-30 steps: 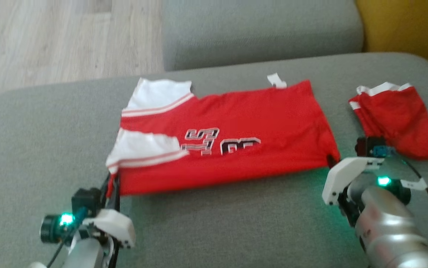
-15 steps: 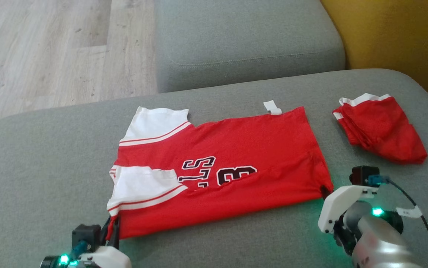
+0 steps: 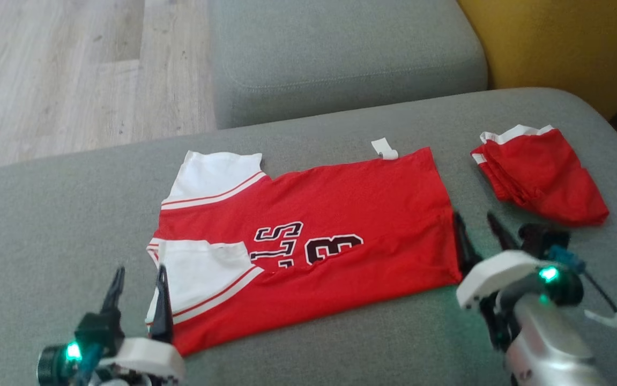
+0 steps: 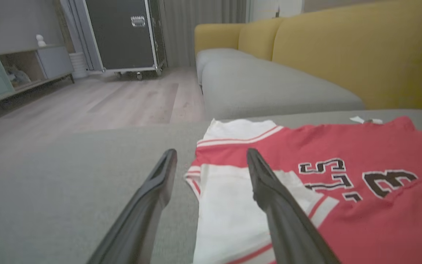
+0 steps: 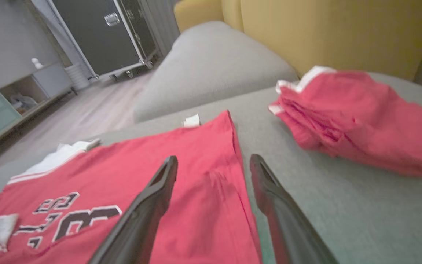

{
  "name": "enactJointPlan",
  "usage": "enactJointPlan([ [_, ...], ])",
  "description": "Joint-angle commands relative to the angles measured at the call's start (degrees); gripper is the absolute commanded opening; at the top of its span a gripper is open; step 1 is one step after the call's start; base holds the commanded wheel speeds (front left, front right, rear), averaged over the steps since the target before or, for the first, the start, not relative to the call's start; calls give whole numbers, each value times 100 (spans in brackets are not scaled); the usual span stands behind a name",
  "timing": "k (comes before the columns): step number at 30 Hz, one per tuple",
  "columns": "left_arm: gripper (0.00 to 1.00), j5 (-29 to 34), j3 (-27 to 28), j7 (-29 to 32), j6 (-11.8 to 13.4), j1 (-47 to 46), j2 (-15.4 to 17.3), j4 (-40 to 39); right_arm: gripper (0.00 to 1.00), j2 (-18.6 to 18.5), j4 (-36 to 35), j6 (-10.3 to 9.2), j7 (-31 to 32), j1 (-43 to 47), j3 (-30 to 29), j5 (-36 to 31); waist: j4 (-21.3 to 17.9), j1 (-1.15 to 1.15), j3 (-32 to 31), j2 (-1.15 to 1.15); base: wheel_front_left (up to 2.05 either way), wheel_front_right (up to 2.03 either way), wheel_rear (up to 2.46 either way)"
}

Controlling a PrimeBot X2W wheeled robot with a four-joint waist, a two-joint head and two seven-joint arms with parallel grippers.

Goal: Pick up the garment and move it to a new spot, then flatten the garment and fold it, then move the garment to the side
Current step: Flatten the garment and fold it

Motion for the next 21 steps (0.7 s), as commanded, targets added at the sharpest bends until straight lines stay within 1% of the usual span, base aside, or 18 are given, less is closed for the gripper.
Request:
enactJointPlan([
  [1,100,-9,235,-90,19,-344,87,-248,100,50,-306,19,-93,-126,81,-47,-7,0,28,0,0,0,0],
  [3,100,-1,287,-145,-42,-360,31,-552,100,50,-1048,19,-114,9,-71,-172,-13,0,81,0,0,0,0],
  [6,100,100,496,-155,-92,-347,-111,-1287,100,50,-2257,19,-117,435,-176,-301,4,0,171,0,0,0,0],
  [9,100,192,685,-157,-171,-222,-277,-1760,100,50,-3019,19,-119,839,-210,-366,16,0,253,0,0,0,0],
  [13,100,334,715,-158,-367,-174,-397,-1777,100,50,-3386,19,-119,1113,-202,-365,29,0,370,0,0,0,0],
  [16,100,491,703,-158,-515,-344,-361,-1604,100,50,-3520,19,-119,1122,-168,-365,3,0,512,0,0,0,0],
  [17,100,546,690,-158,-571,-457,-301,-1490,100,50,-3555,19,-120,1095,-160,-358,-15,0,583,0,0,0,0],
  [18,100,626,659,-154,-706,-817,-131,-1214,100,50,-3620,19,-120,981,-154,-351,-55,0,821,0,0,0,0],
  [21,100,741,562,105,-929,-1707,255,-758,100,50,-3765,19,-120,682,-150,-351,-131,0,1324,0,0,0,0],
])
